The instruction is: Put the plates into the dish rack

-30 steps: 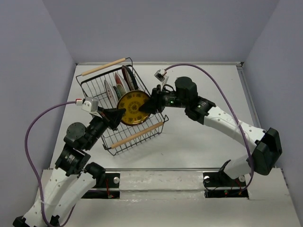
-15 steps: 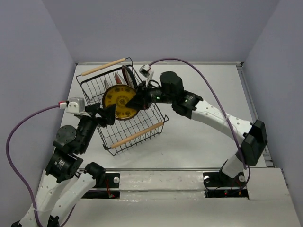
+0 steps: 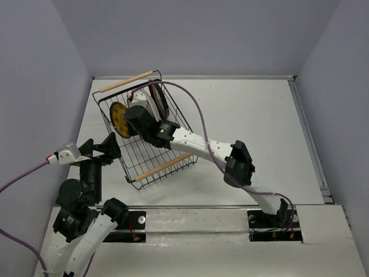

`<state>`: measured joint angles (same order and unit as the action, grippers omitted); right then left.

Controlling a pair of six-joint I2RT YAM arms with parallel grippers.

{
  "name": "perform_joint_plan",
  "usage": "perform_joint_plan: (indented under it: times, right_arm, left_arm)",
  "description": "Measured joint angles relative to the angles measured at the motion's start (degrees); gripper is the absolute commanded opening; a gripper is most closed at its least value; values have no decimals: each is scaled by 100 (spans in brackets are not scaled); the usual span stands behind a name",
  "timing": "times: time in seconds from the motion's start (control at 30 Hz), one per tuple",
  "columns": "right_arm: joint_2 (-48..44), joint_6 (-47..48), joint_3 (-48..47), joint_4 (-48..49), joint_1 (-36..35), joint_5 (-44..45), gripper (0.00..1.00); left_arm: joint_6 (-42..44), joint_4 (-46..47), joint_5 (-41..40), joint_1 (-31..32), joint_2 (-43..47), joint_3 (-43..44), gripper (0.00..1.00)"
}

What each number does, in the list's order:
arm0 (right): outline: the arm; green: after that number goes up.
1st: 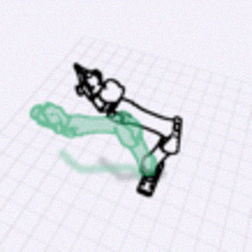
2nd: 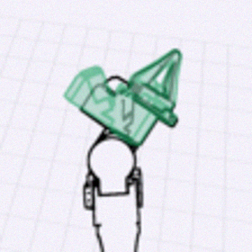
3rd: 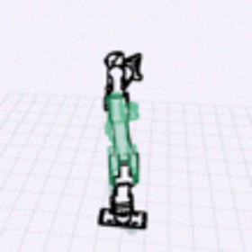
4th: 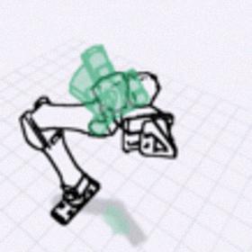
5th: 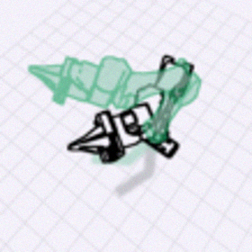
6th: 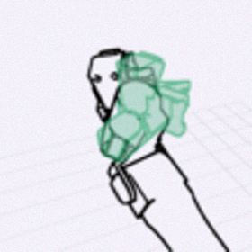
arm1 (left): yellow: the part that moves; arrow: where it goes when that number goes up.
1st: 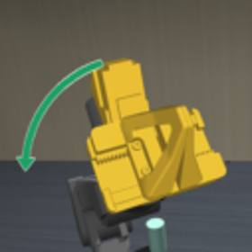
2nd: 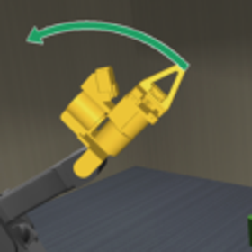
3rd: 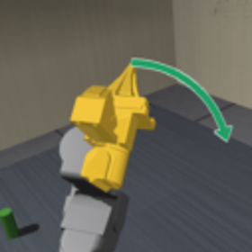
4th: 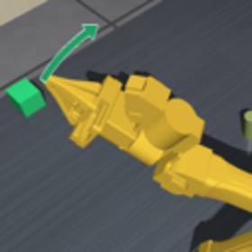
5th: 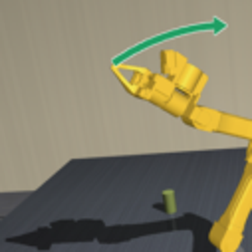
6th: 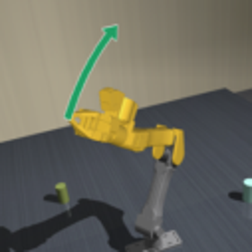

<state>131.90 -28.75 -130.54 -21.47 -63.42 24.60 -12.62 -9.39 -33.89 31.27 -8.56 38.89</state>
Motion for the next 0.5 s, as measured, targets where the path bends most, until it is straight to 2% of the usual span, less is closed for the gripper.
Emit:
perform_joint_plan:
  times: [0.23, 0.3, 0.5]
  right_arm:
    - [1320, 251, -1235, -175, -157, 1502, 7]
    - [1499, 487, -1279, -22, -155, 1773, 7]
    - [1860, 1029, -1451, 557, -144, 2013, 7]
  left_arm:
    - [-50, 81, 50, 17, 101, -188, 99]
    - [-59, 107, 85, 13, 101, -188, 99]
    - [-94, 162, 214, -26, 94, -190, 99]
